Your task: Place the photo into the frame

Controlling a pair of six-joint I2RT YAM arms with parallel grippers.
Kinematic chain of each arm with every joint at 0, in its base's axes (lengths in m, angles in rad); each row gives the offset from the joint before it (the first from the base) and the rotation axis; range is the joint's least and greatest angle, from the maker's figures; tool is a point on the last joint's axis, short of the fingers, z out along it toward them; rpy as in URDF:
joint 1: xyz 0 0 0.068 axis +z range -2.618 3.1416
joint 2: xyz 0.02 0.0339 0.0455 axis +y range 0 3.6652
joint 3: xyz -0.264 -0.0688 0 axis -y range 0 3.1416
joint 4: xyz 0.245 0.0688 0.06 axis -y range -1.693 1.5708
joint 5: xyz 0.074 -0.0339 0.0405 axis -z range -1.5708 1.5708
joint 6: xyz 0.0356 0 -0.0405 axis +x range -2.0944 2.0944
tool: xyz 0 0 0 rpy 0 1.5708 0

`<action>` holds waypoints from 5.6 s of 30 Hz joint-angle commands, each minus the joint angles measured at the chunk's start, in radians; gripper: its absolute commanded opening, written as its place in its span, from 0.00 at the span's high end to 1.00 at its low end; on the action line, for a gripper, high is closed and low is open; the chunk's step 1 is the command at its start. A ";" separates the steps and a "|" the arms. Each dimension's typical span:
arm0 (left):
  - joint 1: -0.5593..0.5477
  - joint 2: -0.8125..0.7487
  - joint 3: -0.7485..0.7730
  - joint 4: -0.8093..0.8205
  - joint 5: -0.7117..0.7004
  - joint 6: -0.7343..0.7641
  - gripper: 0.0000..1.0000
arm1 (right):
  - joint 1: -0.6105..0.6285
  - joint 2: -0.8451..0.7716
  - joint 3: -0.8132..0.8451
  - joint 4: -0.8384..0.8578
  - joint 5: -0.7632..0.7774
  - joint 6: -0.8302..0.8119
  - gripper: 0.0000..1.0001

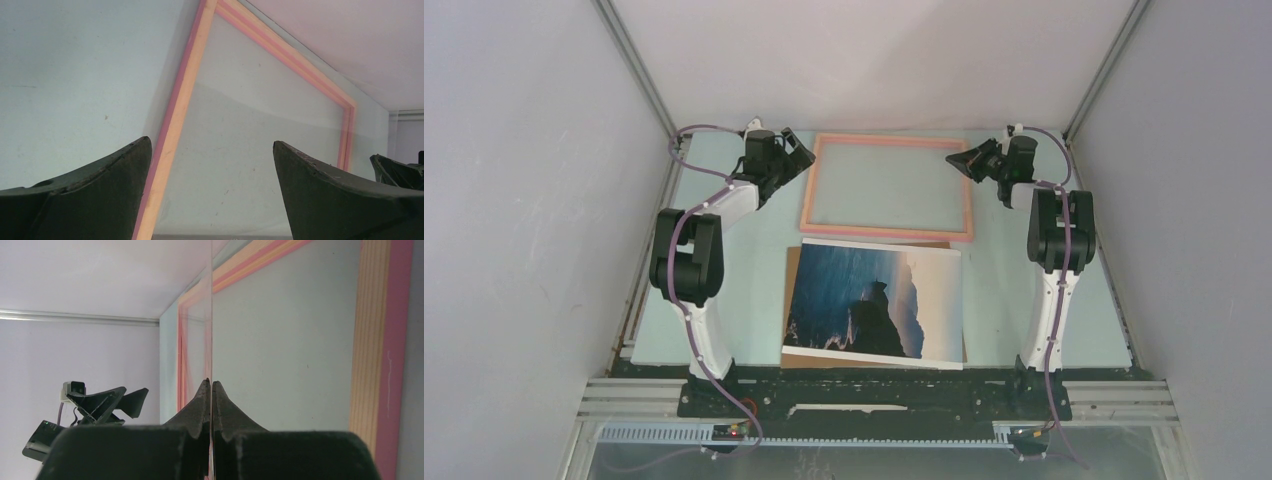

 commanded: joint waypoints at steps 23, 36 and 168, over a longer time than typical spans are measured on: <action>0.028 0.088 0.080 0.003 0.114 -0.081 0.00 | -0.001 -0.001 0.035 -0.147 -0.081 0.030 0.66; 0.039 0.117 0.086 0.011 0.160 -0.126 0.00 | -0.003 0.035 0.137 -0.284 -0.091 0.047 1.00; 0.064 0.179 0.096 0.063 0.270 -0.217 0.00 | 0.058 0.033 -0.122 0.292 -0.221 0.458 1.00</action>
